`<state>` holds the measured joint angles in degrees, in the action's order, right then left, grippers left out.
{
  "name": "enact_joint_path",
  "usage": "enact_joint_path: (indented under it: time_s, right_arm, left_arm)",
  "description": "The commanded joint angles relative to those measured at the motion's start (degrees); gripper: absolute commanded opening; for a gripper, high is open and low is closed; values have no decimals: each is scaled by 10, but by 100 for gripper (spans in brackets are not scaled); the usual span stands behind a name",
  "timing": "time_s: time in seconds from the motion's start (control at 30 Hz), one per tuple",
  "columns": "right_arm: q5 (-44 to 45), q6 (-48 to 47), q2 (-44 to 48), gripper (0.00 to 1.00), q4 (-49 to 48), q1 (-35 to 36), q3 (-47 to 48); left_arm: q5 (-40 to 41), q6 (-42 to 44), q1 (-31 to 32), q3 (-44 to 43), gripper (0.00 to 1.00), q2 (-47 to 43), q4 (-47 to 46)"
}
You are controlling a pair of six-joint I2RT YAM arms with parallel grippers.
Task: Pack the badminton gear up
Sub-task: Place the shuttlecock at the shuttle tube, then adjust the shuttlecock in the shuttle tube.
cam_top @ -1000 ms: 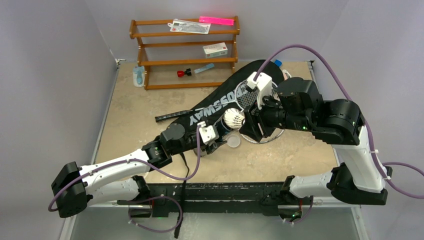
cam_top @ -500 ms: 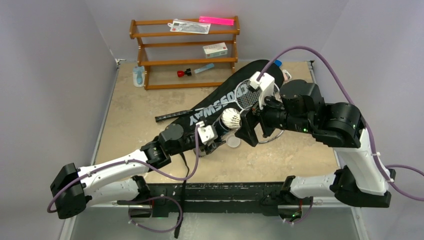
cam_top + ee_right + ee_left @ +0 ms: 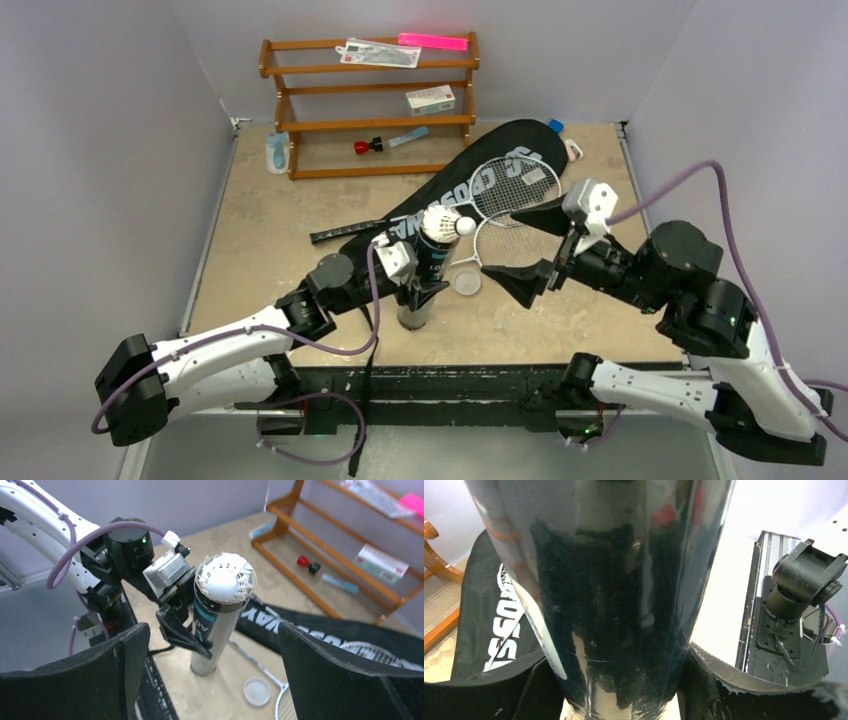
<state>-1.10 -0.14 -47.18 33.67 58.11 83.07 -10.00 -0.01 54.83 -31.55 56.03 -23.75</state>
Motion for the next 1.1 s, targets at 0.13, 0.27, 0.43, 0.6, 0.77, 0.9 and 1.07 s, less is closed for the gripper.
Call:
enact_joint_path:
  time_s: [0.13,0.27,0.43,0.6,0.77,0.9,1.07]
  right_arm:
    - [-5,-60,15,99,-180,1,-76]
    - [-2,-54,20,99,-247,1,-129]
    - [-5,-53,31,99,-384,0,-218]
    - [2,-62,18,97,-463,0,-260]
    - [55,-32,9,91,-565,0,-298]
    - [65,-4,-9,91,-622,0,-306]
    - [86,-3,-31,91,-665,0,-306]
  left_arm:
    - [16,-67,-5,55,55,-20,-170]
    - [50,-65,-5,69,55,-17,-198]
    - [148,-77,-5,82,55,-11,-218]
    - [160,-50,-4,57,54,4,-176]
    - [177,-59,-4,57,55,25,-187]
    - [180,-66,-3,57,55,37,-195]
    - [176,-67,-3,57,55,36,-197]
